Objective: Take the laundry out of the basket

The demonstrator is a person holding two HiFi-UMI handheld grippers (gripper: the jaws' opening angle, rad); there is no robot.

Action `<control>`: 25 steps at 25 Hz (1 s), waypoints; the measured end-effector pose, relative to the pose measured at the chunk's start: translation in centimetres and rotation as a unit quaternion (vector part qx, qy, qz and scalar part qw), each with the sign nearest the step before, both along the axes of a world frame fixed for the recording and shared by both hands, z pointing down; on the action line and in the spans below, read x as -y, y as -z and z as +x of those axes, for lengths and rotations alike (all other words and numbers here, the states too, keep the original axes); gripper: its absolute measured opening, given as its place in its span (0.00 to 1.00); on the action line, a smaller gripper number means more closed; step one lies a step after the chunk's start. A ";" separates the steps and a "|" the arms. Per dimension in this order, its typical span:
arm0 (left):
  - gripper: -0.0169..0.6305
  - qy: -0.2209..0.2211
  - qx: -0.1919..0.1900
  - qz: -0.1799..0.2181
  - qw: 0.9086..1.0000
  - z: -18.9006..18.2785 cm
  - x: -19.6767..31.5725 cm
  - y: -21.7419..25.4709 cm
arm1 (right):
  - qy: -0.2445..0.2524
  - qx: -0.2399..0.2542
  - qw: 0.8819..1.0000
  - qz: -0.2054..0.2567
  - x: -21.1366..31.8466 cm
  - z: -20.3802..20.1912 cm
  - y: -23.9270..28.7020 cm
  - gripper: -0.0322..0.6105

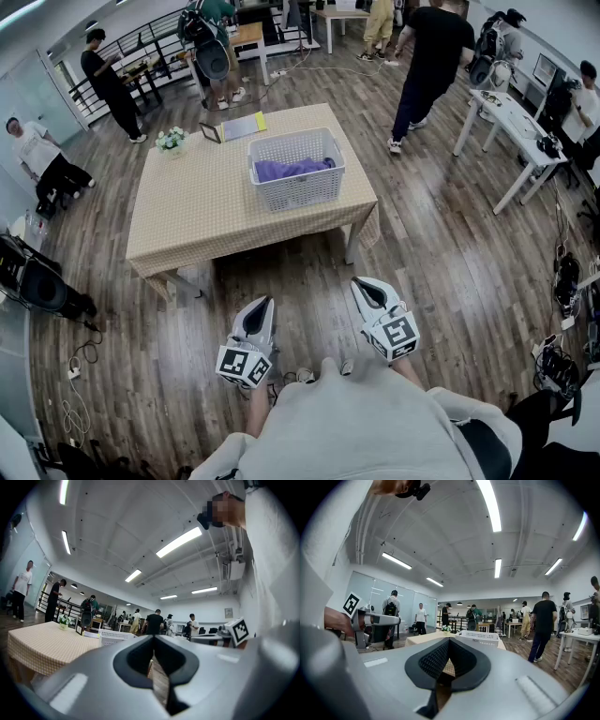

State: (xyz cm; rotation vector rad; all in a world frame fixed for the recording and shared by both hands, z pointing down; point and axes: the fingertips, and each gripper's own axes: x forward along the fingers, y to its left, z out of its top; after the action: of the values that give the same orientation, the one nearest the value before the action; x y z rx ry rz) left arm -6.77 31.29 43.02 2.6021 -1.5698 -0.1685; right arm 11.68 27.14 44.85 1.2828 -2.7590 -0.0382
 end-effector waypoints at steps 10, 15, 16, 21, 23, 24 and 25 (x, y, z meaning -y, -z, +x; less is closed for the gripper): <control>0.04 -0.002 -0.006 -0.002 1.000 0.7 -0.2 0.0 | 0.005 -0.001 1.000 -0.003 -0.2 0.2 -0.3 0.05; 0.04 0.002 -0.003 -0.002 1.000 1.4 -0.2 0.1 | 0.009 0.000 1.000 -0.008 -0.4 1.0 -0.7 0.05; 0.04 0.003 -0.003 -0.002 1.000 1.5 -0.2 0.1 | 0.013 0.006 1.000 -0.009 -0.5 1.1 -0.6 0.05; 0.04 0.005 -0.004 -0.005 1.000 3.1 -0.4 0.1 | 0.038 0.023 0.999 -0.007 -1.0 2.2 -0.2 0.05; 0.04 0.005 -0.003 -0.007 1.000 4.1 -0.5 0.0 | 0.038 0.017 0.999 -0.005 -1.0 3.0 -0.4 0.05; 0.04 0.005 -0.003 -0.008 1.000 4.5 -0.4 -0.1 | 0.038 0.016 0.999 -0.004 -0.9 3.4 -0.4 0.05; 0.04 0.007 -0.003 -0.008 1.000 4.9 -0.4 -0.1 | 0.039 0.015 0.999 -0.002 -0.9 3.8 -0.4 0.05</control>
State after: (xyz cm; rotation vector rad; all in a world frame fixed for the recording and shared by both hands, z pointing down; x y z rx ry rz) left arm -1.83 31.72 43.12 2.5766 -1.5812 -0.1637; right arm 15.43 28.00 45.29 1.1841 -2.8319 -0.0180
